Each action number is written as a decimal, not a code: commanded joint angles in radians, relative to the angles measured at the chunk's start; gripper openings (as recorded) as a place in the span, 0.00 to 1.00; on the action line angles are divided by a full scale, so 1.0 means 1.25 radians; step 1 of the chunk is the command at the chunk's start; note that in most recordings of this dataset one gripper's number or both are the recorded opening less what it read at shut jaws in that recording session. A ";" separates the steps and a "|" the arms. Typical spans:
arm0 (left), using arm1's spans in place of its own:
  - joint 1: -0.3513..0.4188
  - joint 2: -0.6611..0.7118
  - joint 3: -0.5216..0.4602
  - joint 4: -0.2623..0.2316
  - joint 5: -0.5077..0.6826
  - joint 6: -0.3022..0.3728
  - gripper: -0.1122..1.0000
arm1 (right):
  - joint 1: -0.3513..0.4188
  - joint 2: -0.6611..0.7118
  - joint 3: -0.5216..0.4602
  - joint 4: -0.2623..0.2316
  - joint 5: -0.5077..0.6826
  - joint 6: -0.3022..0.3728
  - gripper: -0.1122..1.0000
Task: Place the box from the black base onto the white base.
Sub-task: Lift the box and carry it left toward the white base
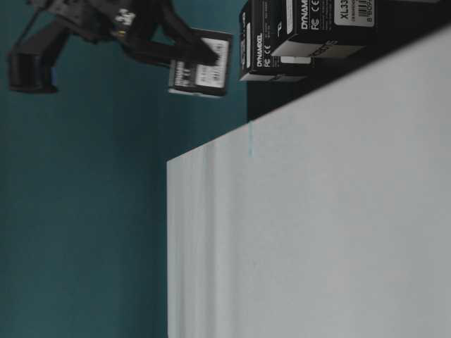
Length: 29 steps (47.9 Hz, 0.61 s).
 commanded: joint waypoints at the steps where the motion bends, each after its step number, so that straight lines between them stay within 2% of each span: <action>1: 0.001 0.009 -0.021 0.002 -0.004 -0.001 0.05 | 0.004 -0.021 -0.037 0.005 0.036 0.013 0.63; 6: 0.001 0.007 -0.022 0.002 -0.004 -0.001 0.05 | 0.005 -0.018 -0.085 0.005 0.102 0.022 0.62; 16: 0.001 0.002 -0.026 0.001 -0.004 -0.006 0.05 | 0.005 0.017 -0.232 0.005 0.236 0.025 0.62; 29: 0.001 0.002 -0.029 0.001 -0.004 -0.010 0.05 | 0.011 0.070 -0.379 0.005 0.333 0.025 0.62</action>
